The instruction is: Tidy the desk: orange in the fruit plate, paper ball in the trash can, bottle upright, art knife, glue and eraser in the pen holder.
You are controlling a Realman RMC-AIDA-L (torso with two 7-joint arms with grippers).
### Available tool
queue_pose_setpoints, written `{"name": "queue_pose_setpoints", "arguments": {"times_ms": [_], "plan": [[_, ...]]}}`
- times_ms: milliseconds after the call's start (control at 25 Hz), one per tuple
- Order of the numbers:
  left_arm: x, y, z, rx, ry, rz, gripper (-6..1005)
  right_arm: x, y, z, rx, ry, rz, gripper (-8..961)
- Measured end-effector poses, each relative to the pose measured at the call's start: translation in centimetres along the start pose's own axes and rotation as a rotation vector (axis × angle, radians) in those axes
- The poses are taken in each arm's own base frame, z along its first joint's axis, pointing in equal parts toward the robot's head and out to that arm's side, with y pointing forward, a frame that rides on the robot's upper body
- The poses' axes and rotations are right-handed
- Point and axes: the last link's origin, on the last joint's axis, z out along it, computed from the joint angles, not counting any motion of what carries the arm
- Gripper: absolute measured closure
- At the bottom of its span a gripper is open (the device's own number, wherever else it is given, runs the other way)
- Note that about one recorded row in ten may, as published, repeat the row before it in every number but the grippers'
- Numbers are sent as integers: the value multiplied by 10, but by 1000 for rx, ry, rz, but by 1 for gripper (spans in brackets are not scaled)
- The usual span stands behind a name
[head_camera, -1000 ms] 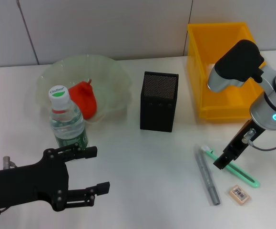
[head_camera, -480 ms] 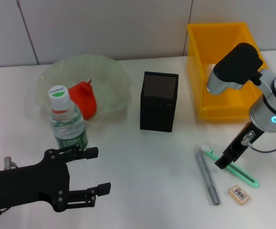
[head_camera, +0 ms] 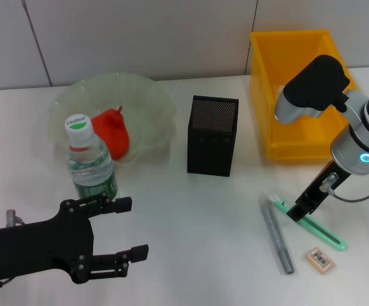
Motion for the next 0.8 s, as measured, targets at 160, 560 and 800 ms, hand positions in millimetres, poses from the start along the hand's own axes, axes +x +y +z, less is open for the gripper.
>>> {"name": "queue_pose_setpoints", "arguments": {"times_ms": [160,560,800], "plan": [[0,0,0,0,0,0,163,-1,0,0,0,-1,1,489],[0,0,0,1,0,0,163,-2,3,3,-7,-1,2,535],[0,-1,0,4,0,0,163,-3,3,3,-5,-2,7,534]]}}
